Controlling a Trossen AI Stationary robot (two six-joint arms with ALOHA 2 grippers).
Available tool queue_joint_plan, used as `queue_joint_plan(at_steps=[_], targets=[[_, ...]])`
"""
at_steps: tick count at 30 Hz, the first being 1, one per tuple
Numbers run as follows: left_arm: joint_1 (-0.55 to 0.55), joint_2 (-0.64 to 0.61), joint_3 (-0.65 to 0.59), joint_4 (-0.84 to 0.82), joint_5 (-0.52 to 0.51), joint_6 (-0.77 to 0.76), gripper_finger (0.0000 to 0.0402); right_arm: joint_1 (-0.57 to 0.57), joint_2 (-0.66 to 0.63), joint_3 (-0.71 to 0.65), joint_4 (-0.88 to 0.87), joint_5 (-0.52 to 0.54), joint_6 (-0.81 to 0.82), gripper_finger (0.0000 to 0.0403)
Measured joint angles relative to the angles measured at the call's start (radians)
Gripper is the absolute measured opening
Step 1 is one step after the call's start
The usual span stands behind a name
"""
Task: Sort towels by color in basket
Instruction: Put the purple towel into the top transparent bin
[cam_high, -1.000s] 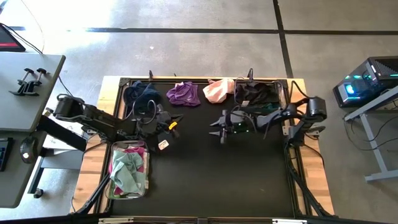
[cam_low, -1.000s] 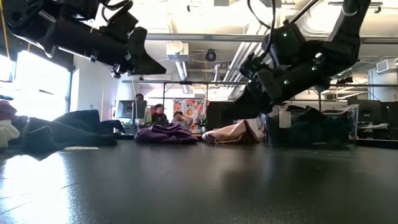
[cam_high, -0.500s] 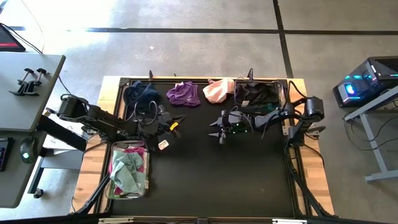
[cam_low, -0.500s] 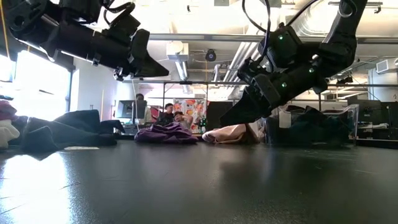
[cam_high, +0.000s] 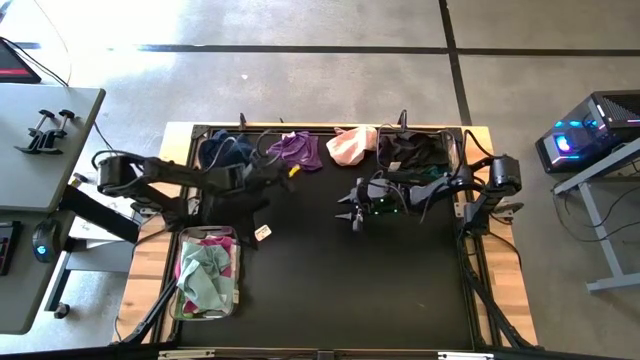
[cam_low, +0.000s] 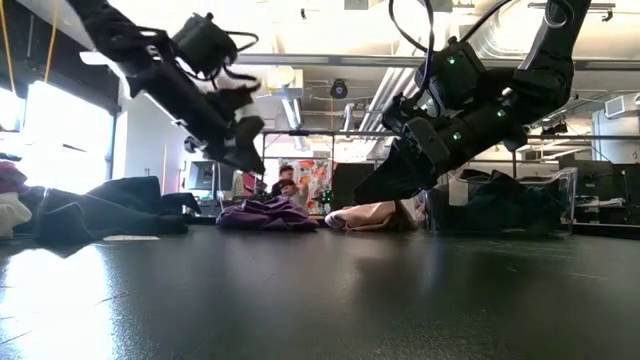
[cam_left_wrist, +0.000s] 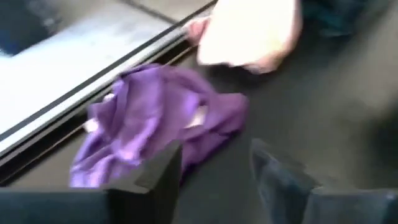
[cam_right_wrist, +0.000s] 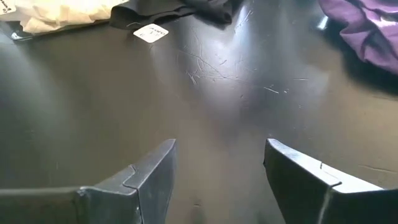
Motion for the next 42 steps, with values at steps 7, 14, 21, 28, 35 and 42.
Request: queue_joint_plan(at_steps=[7,14,21,28,35,42], targets=[[0.121,0.044,0.010,0.000,0.054,-0.028,0.0244,0.000,0.000,0.000,-0.010,0.000,0.043,0.0233],[0.147,0.152,0.009,0.062,0.107,-0.057,0.0256,0.000,0.000,0.000,-0.015,0.000,0.044,0.0233],[0.167,0.230,0.009,0.182,0.084,-0.002,0.0257,0.000,0.000,0.000,-0.023,0.004,0.037,0.0233],[0.272,0.258,0.010,0.214,0.206,-0.006,0.0249,0.000,0.000,0.000,-0.026,0.007,0.044,0.0233],[0.302,0.338,0.012,0.227,0.344,-0.010,0.0232,0.000,0.000,0.000,-0.029,0.007,0.045,0.0233],[0.257,0.382,0.014,0.233,0.380,0.027,0.0154,0.000,0.000,0.000,-0.030,0.008,0.040,0.0233]])
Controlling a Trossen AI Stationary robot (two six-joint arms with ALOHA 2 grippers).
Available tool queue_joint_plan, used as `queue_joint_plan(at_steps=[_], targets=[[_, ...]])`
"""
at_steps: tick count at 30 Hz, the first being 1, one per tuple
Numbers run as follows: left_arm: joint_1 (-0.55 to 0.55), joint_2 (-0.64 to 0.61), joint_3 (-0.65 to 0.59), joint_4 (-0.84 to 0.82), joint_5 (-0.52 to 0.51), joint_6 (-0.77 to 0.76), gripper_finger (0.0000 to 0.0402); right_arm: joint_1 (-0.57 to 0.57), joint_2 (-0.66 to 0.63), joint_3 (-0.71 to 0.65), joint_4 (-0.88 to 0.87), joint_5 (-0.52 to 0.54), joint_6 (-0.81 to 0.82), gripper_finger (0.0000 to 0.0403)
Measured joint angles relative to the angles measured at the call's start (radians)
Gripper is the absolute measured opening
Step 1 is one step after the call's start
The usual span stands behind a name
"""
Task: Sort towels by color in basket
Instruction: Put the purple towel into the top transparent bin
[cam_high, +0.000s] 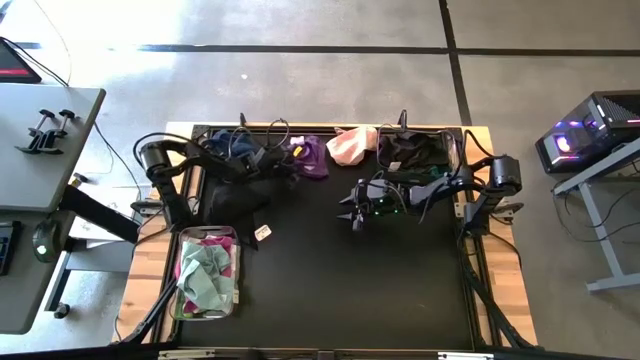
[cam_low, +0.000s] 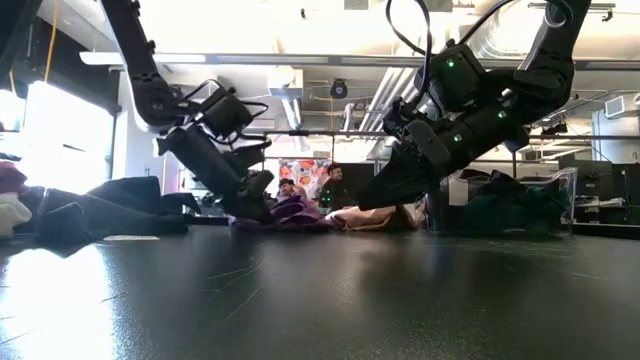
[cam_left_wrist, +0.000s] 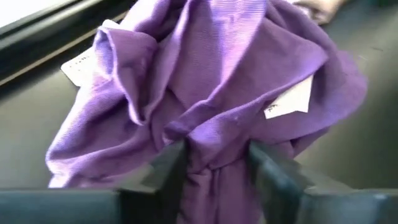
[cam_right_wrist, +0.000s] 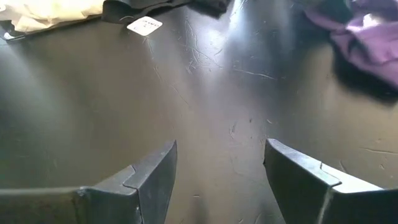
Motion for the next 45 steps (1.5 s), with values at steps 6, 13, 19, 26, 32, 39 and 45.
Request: queue_joint_plan(at_steps=[6,13,19,26,32,39,45], targets=[[-0.079,0.002,-0.001,-0.002,0.009,0.050,0.0027,0.000,-0.070,-0.001,-0.105,0.074,-0.057,0.0233],[-0.242,0.007,-0.005,0.077,0.010,0.144,0.0017,0.056,-0.210,-0.001,-0.177,0.108,-0.116,0.0233],[-0.385,0.010,-0.002,0.214,0.020,0.220,0.0003,0.120,-0.218,-0.001,-0.170,0.198,-0.198,0.0233],[-0.470,0.009,0.060,0.237,0.010,0.238,0.0003,0.113,-0.132,-0.001,-0.051,0.149,-0.224,0.0239],[-0.482,0.009,0.102,0.243,0.005,0.257,0.0003,0.100,-0.041,0.028,-0.017,0.104,-0.233,0.0260],[-0.504,0.008,0.124,0.264,0.010,0.345,0.0036,0.100,0.063,0.050,-0.014,0.073,-0.266,0.0224],[-0.547,-0.073,0.126,0.249,-0.171,0.370,0.0103,0.087,0.120,0.052,-0.076,0.082,-0.198,0.0143]])
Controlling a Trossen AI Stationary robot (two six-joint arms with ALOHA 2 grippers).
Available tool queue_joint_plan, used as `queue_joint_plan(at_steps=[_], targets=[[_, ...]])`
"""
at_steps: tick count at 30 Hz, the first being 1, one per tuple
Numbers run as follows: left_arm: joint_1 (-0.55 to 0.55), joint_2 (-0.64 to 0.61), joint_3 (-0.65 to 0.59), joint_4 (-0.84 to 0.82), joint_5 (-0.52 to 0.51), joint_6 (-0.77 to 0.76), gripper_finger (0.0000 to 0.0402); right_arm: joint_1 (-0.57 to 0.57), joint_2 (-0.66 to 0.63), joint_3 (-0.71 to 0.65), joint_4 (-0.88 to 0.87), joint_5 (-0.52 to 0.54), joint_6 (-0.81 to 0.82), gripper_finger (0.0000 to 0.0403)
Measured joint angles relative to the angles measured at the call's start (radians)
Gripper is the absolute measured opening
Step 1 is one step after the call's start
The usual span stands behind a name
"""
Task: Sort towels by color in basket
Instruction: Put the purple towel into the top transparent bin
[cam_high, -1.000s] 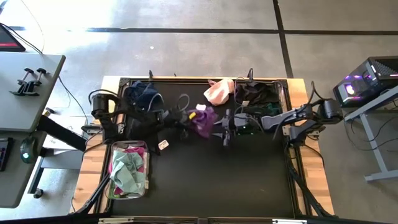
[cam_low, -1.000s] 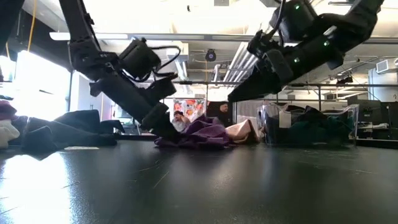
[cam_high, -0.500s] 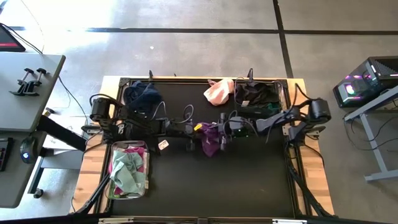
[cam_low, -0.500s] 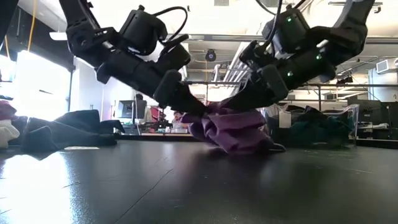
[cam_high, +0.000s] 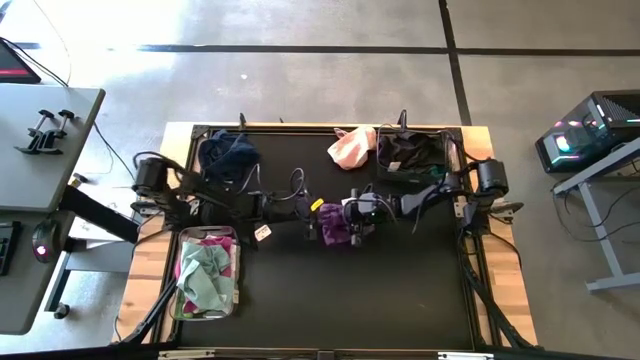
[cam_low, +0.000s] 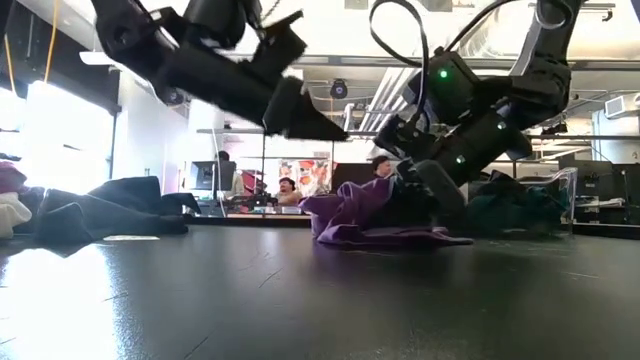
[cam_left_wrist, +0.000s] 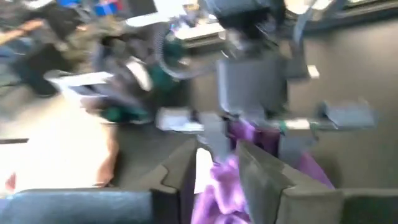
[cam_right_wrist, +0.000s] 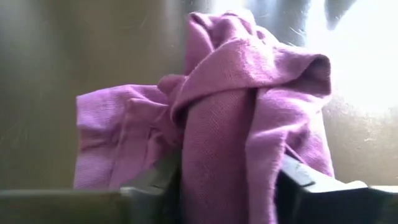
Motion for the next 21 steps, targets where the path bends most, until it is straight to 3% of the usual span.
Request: queue_joint_plan(at_steps=[6,10,14,18,21], targets=[[-0.066,-0.163,0.000,-0.215,-0.270,0.008,0.0122,0.014,-0.063,-0.005,-0.084,0.036,0.024,0.0024],[-0.113,-0.240,-0.001,-0.366,-0.428,-0.054,0.0120,0.052,-0.268,0.000,-0.283,0.220,0.008,0.0033],[-0.146,-0.260,0.000,-0.447,-0.479,-0.088,0.0119,0.057,-0.515,0.088,-0.681,0.445,-0.018,0.0028],[-0.151,-0.246,-0.001,-0.446,-0.482,-0.090,0.0119,-0.023,-0.694,0.216,-1.016,0.640,-0.007,0.0024],[-0.150,-0.230,-0.001,-0.444,-0.483,-0.107,0.0119,-0.151,-0.778,0.276,-1.142,0.702,0.015,0.0024]])
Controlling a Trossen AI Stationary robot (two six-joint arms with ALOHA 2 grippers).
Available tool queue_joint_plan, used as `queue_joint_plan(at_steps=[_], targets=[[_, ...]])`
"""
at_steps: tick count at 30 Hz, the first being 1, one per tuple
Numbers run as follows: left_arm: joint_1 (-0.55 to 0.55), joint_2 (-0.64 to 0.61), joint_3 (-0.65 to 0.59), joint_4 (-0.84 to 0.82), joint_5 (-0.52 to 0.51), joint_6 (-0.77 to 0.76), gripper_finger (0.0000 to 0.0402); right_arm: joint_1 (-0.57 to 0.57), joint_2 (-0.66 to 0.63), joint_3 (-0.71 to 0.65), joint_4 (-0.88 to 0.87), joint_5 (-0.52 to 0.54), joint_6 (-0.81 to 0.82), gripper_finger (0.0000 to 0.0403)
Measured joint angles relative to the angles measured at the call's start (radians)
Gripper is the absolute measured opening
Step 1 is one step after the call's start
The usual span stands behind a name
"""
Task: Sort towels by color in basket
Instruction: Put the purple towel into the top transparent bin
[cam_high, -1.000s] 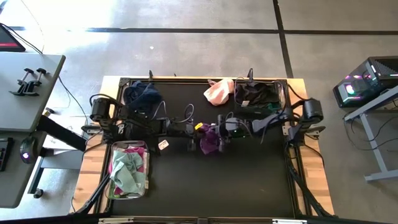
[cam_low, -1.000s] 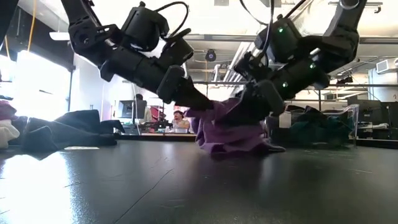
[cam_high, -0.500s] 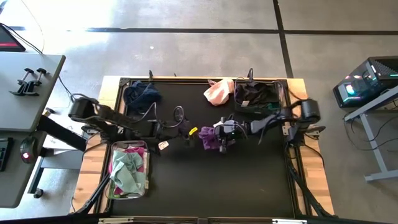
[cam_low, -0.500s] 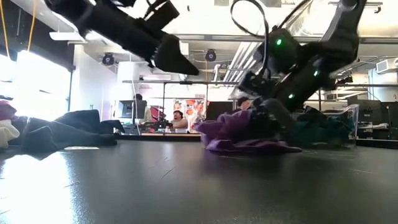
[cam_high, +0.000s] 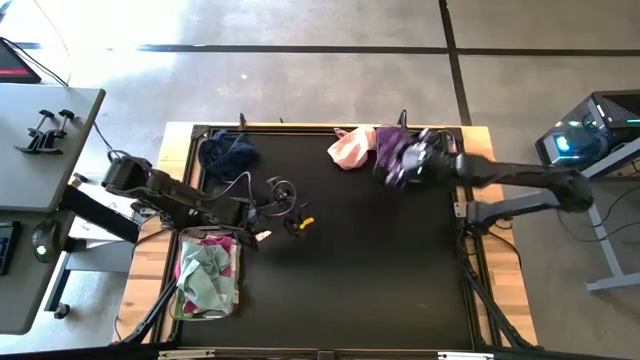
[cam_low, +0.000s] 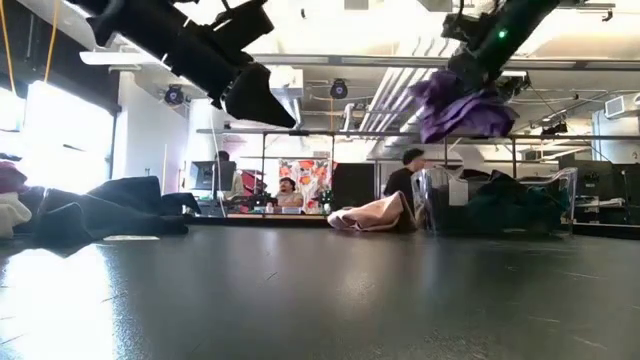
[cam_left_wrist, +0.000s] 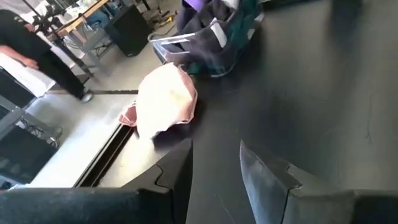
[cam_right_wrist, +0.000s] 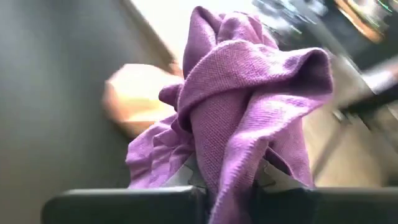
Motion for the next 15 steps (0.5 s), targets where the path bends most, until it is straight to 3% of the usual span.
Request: queue_joint_plan(at_steps=[6,12,15], targets=[[0.003,0.022,-0.001,-0.002,0.000,-0.007,0.0119,-0.274,-0.029,-0.015,-0.038,0.052,0.051,0.0024],[0.003,0.021,-0.005,0.006,0.000,-0.008,0.0119,-0.428,0.069,-0.147,0.061,-0.177,0.076,0.0024],[0.003,0.021,-0.005,0.006,0.000,-0.008,0.0119,-0.477,0.142,-0.198,0.121,-0.217,0.099,0.0032]])
